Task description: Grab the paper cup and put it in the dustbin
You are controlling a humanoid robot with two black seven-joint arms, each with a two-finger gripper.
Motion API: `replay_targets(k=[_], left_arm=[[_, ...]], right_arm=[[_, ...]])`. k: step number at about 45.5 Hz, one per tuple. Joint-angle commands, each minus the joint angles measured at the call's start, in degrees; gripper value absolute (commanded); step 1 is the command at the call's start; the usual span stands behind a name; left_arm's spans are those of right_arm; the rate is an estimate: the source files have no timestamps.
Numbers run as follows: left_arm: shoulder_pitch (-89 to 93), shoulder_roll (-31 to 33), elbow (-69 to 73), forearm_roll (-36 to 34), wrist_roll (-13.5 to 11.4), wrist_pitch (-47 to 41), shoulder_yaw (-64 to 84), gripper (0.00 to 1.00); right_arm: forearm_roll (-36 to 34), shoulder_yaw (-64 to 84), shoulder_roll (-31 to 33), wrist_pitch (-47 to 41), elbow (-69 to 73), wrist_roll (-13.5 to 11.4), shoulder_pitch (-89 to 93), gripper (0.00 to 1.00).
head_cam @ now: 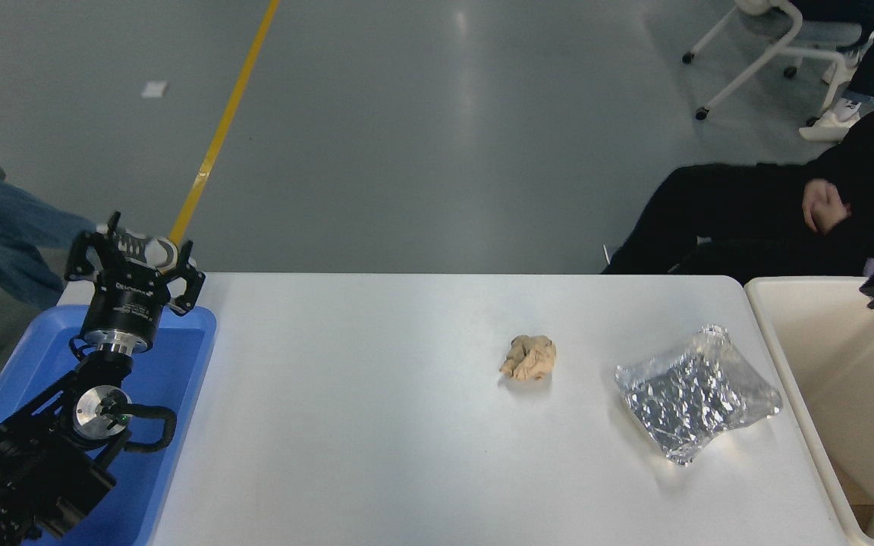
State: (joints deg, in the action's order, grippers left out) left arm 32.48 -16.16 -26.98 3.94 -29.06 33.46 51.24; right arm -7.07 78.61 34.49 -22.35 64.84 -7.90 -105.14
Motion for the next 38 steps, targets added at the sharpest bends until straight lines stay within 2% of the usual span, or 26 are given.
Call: replay_targets(k=[1,21,38], left_arm=[[0.0,0.0,0.0,0.0,0.0,-0.1,0.0,0.99],[-0.1,0.0,0.1,0.0,-0.1,-0.2,0.0,0.99],[0.0,0.0,0.0,0.0,-0.1,-0.2,0.0,0.99]], right_arm=[[0.0,8.8,-9.2,-22.5,4.7,0.0,-16.8,1.0],[-0.8,-0.5,-19.5,-22.7,9.5,0.3,-24.5,1.0],[-0.9,-2.2,-21.6,-22.7,9.3,0.3,-25.1,1.0]])
